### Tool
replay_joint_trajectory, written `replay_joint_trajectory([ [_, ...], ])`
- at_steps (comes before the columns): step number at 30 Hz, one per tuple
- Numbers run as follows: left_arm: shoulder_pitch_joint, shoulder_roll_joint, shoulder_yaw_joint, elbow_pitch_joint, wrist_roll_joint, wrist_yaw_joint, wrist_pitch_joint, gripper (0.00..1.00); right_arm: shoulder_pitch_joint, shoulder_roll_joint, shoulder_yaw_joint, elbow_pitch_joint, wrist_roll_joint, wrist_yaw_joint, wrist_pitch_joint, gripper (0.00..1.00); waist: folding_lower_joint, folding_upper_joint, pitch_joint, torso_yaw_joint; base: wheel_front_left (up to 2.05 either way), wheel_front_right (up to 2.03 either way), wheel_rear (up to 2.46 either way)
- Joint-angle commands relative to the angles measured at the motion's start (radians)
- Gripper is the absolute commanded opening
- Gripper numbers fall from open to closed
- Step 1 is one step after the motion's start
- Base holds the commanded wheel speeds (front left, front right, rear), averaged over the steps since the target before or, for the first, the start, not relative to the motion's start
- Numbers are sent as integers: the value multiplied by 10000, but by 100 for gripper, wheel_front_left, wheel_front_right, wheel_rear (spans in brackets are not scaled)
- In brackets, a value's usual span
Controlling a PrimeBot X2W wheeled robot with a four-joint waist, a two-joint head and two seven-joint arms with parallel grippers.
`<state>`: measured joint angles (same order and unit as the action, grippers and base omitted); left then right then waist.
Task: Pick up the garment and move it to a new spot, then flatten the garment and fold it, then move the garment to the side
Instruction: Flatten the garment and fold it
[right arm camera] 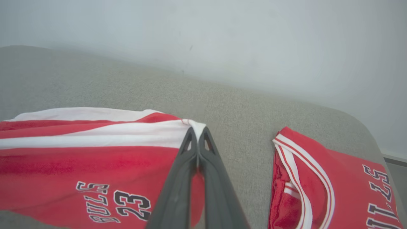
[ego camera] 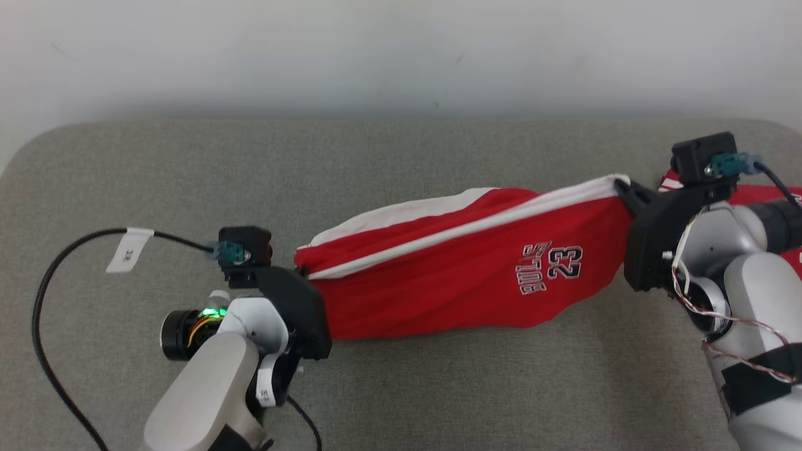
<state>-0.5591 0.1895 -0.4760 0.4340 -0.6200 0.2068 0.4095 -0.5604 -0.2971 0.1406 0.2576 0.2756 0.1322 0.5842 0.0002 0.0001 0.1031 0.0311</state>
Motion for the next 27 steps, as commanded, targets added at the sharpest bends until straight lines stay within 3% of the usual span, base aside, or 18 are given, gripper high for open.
replay_joint_trajectory([
  [1,-327,-101,9,260,72,-9,-125,0,-412,-100,7,393,-157,-34,-364,0,-2,-1,738,384,0,0,0],
  [7,-1559,-618,61,1425,193,-72,-768,0,-1973,-93,101,2310,-513,-34,-1719,0,-2,-1,1407,706,0,0,0],
  [14,-2720,-1053,42,2612,65,-194,-1265,0,-3254,72,273,4100,-881,-34,-2530,0,-2,-1,1896,1024,0,0,0],
  [15,-2847,-1100,16,2742,45,-180,-1300,6,-3380,104,281,4327,-900,-34,-2623,0,-2,-1,1931,1064,0,0,0],
  [17,-3104,-1186,-21,2954,-19,-226,-1480,76,-3599,168,214,4795,-975,-34,-2863,0,-2,-1,1994,1154,0,0,0],
  [18,-3221,-1225,-15,3044,-49,-217,-1638,100,-3687,219,173,5008,-986,-34,-3021,22,-2,-1,2021,1195,0,0,0],
  [19,-3300,-1260,-37,3153,-84,-233,-1764,100,-3753,279,118,5211,-994,-33,-3192,100,-2,-1,2041,1236,0,0,0],
  [27,-3626,-1386,-192,3647,-418,-455,-2907,100,-4296,542,88,6069,-1218,-33,-5012,100,-2,-1,2030,1360,0,0,0],
])
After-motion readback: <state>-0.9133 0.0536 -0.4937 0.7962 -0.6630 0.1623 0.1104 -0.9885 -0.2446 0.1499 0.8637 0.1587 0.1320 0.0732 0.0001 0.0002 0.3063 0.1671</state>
